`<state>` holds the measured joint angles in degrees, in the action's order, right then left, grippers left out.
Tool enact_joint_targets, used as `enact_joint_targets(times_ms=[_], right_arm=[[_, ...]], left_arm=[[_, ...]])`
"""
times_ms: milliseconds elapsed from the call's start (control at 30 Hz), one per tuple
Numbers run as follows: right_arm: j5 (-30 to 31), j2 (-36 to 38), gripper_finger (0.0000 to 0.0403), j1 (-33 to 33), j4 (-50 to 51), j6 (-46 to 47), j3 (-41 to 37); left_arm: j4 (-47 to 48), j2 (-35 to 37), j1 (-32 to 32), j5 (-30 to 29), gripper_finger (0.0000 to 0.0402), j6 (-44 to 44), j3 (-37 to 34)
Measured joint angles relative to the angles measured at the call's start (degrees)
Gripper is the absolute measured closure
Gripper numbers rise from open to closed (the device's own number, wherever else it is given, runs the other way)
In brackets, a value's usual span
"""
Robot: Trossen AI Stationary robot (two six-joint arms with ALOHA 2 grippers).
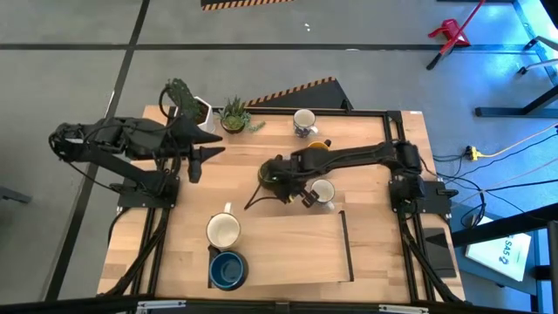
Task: Place coffee mugs
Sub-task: Put the green mug on the shelf
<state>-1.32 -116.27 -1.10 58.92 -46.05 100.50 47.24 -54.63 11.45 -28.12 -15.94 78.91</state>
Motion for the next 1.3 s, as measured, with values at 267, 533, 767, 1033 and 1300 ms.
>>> enact_joint_targets(times_ms=[267, 533, 767, 1033, 1300], right_arm=[[-0.44, 4.75, 0.0323, 0.92, -3.98, -4.72, 0.07], [2.37, 0.45, 0.0212, 2.27, -10.46, -7.37, -0.04], [1.82, -2.28, 0.0227, 4.67, -9.70, -7.95, -1.72], [3.96, -2.83, 0.0374, 4.82, -10.12, -7.76, -4.17], [5.49, -1.21, 0.0396, 4.87, -6.81, -6.04, -1.68]], left_arm=[[-0.20, 0.00, -1.94, -0.28, 0.0264, -0.04, 0.00], [0.15, 0.00, -2.93, 0.06, 0.0264, -0.07, 0.00], [0.51, 0.00, -2.93, 0.22, 0.0264, -0.12, 0.00], [0.50, 0.00, -2.93, 0.30, 0.0264, -0.11, 0.00], [0.51, 0.00, -2.92, 0.71, 0.0264, -0.13, 0.00]])
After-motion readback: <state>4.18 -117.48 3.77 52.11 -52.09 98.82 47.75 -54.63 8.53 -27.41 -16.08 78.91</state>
